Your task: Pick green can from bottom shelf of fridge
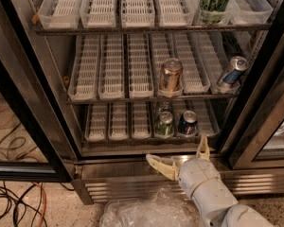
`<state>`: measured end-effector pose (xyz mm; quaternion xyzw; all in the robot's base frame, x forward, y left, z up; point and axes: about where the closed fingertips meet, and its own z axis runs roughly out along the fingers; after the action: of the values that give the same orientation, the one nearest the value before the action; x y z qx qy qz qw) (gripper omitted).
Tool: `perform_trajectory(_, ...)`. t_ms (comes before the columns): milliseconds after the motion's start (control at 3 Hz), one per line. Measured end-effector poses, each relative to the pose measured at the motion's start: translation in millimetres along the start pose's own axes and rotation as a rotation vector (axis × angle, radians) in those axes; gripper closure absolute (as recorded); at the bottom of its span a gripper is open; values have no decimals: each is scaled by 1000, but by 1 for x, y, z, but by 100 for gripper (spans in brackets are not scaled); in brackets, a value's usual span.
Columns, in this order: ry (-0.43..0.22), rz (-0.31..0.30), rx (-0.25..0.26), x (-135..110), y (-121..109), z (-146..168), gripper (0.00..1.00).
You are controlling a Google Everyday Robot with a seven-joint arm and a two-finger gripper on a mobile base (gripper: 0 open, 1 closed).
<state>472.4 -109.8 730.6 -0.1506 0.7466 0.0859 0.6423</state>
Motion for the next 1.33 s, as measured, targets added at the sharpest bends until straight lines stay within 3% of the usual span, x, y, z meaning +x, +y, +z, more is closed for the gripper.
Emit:
perform_trajectory(333, 26, 23, -21, 25, 8, 4, 0)
perform_trajectory(667, 88, 68, -44, 78, 17, 12, 0)
perform_trajectory(1333, 85, 90, -61, 92, 29, 31, 0)
